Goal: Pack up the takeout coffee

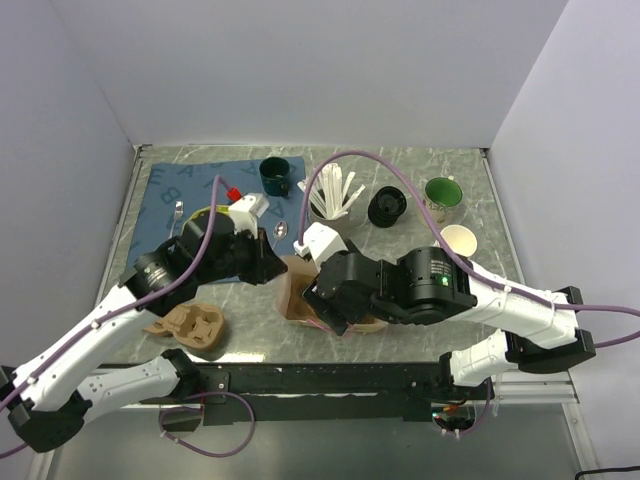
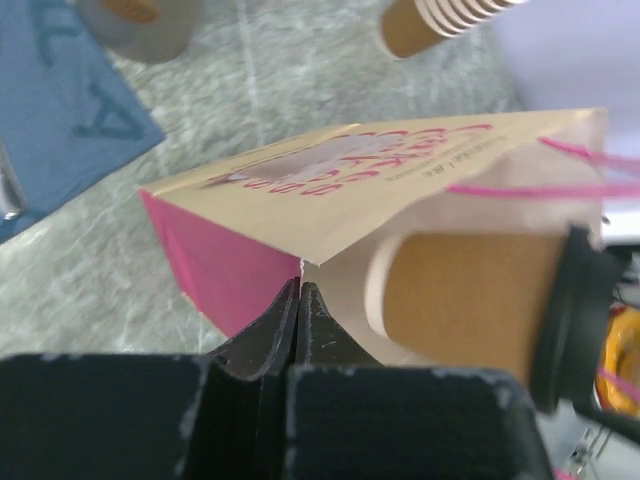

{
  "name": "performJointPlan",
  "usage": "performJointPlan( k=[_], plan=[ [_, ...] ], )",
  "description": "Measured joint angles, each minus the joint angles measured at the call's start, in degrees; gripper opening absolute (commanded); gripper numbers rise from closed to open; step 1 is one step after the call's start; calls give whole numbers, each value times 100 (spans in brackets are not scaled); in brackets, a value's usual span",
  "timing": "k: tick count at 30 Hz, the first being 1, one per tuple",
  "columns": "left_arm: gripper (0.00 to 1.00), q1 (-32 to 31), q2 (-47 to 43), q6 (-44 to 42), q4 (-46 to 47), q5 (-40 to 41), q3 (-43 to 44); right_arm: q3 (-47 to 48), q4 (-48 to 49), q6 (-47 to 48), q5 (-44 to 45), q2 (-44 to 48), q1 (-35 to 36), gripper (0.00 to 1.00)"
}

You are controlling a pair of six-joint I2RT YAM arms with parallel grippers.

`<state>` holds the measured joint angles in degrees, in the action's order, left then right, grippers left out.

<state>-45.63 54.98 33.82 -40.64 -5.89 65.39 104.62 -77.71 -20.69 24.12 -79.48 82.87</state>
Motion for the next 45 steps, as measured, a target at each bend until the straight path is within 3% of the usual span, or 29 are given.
performJointPlan(
  k=[12, 15, 16, 17, 23, 28, 32, 34, 40, 45],
  plan=[
    [1, 0, -820, -713, 1314, -592, -743, -354, 44, 339, 726, -44, 131, 57],
    [25, 0, -822, -734, 1373, -603, -778, -763, 9, 240, 737, -37, 258, 57],
    [38, 0, -820, -734, 1340, -597, -778, -855, 0, 197, 737, -37, 308, 57],
    [43, 0, -822, -728, 1296, -577, -778, -907, -11, 149, 737, -42, 358, 57],
    [55, 0, -901, -610, 643, -319, -772, -927, 2, -81, 748, -90, 566, 57],
    [57, 0, -1287, -396, 105, -197, -772, -946, 9, -223, 782, -212, 654, 57],
    [56, 0, -1506, -256, -129, -133, -774, -1023, -2, -245, 785, -232, 664, 57],
    [51, 0, -1526, -247, -210, -94, -778, -1025, 9, -245, 802, -236, 664, 57],
    [21, 0, -1497, -219, -205, -188, -896, -1340, 2, -240, 920, -201, 680, 57],
    [8, 0, -1515, -120, -153, -350, -1064, -1355, -11, -46, 1043, -208, 678, 57]
  ],
)
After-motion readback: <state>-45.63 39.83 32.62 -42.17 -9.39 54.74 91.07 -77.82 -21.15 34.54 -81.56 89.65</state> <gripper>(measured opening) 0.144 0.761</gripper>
